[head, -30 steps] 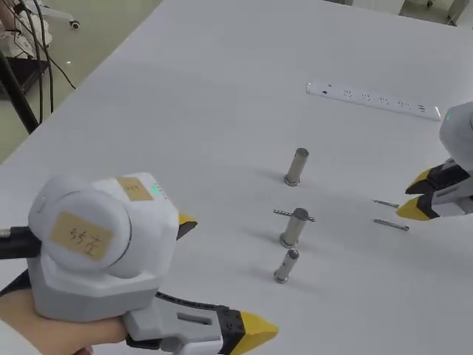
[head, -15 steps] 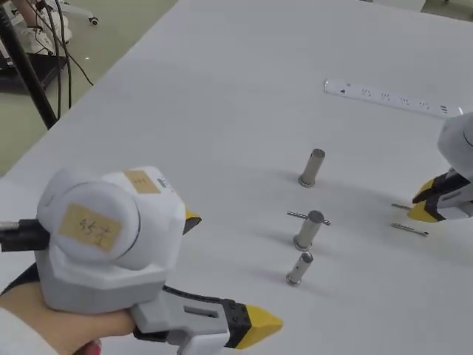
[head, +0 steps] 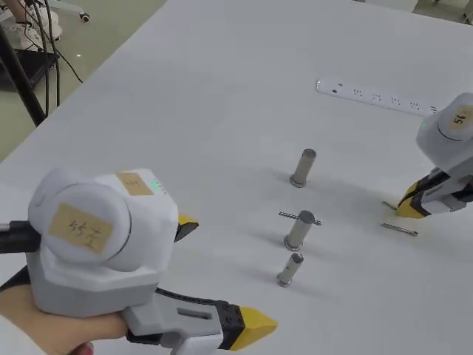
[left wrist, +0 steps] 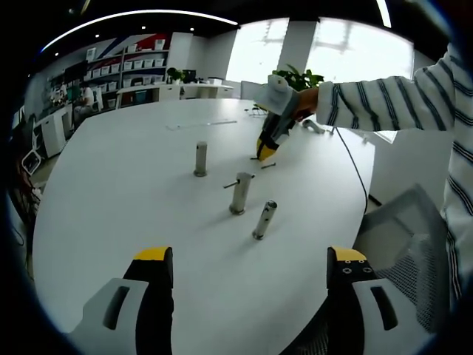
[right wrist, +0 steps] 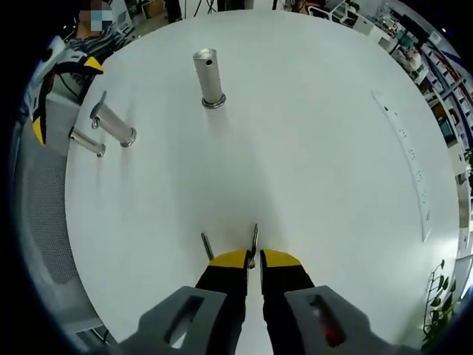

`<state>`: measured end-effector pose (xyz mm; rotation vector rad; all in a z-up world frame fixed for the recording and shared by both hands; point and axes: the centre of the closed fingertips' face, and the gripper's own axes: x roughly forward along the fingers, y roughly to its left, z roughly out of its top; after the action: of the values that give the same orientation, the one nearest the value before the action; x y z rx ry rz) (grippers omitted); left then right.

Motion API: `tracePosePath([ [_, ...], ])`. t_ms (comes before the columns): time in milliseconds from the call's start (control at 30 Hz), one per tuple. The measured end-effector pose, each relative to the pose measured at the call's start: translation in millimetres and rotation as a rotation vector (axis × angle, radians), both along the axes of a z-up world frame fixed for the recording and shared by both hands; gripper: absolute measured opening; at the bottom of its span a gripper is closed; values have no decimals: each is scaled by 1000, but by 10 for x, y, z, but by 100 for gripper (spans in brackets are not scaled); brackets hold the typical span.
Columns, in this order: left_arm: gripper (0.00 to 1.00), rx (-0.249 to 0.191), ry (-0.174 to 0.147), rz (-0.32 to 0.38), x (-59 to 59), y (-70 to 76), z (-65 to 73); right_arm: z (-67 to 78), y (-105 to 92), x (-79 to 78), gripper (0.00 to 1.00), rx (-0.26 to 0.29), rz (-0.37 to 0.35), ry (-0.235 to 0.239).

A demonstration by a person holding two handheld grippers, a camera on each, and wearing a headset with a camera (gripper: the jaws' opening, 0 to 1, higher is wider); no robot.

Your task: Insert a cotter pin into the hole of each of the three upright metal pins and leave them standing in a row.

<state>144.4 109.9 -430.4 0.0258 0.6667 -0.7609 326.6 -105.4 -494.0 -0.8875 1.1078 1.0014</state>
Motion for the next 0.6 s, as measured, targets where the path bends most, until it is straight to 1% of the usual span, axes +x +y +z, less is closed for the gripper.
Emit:
tracePosePath([
  [100,84,2,0,-9,-2,-22,2,0,0,-3,1,-18,7,3],
  [233,83,6,-10,-16,5,-27,11,1,1,-9,1,-29,21,4],
  [300,83,17,-10,-13,14,-10,-2,2,2,-21,0,-20,31,-3],
  [367,83,18,-4,-10,23,-5,-8,-1,5,-2,0,-9,15,-17],
  [433,82,19,-5,-10,32,-7,-3,4,13,-2,0,-6,13,-16],
  [600,82,14,-11,-8,63,-23,25,1,31,-28,0,-17,26,-24],
])
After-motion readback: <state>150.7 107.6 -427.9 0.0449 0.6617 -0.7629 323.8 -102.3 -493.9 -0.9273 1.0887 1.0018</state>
